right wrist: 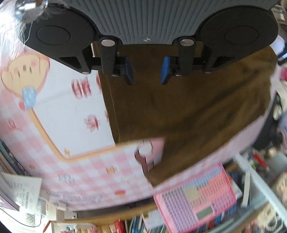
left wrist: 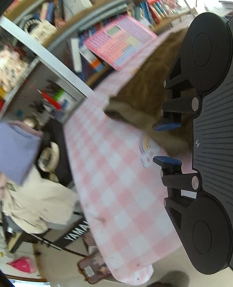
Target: Fold clothes
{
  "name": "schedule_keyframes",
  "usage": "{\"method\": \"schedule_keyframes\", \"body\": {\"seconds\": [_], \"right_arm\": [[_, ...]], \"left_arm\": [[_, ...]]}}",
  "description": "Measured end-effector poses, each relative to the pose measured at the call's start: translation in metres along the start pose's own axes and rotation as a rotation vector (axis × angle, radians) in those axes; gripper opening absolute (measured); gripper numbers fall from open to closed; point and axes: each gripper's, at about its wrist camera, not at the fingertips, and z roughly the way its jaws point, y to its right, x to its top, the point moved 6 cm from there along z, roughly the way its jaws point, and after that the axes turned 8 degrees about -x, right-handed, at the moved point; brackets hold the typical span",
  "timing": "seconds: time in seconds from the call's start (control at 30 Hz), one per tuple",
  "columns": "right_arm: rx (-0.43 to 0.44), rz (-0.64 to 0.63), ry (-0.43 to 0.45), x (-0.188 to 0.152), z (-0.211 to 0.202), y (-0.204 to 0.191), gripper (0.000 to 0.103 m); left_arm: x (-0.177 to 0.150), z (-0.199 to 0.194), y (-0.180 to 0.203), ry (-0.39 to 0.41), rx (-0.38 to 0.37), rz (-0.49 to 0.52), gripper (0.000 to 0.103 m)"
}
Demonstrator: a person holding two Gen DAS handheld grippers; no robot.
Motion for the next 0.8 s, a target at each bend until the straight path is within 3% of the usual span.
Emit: {"method": "schedule_keyframes", "body": {"seconds": [0.13, 0.27, 0.43, 0.57, 0.8], "right_arm": [[0.064, -0.002, 0.028, 0.042, 0.012, -0.007, 0.039], [0.136, -0.044, 0.032, 0.086, 0.036, -0.011, 0.042], [0.21, -0.099, -0.008, 0.133, 0.073, -0.01, 0.046], [0.28, -0.137, -0.05, 0.162, 0.104, -0.009, 0.047], [0.373, -0.096, -0.121, 0.205, 0.156, -0.01, 0.049]], "left_arm": [[-0.02, 0.002, 0.046, 0.0, -0.084, 0.027, 0.031], [-0.063, 0.017, 0.098, -0.068, -0.136, 0.06, 0.032], [-0.118, 0.032, 0.15, -0.129, -0.111, 0.103, 0.032], [-0.153, 0.027, 0.18, -0.128, -0.047, 0.166, 0.034], [-0.19, 0.012, 0.197, -0.155, 0.064, 0.197, 0.034]]}}
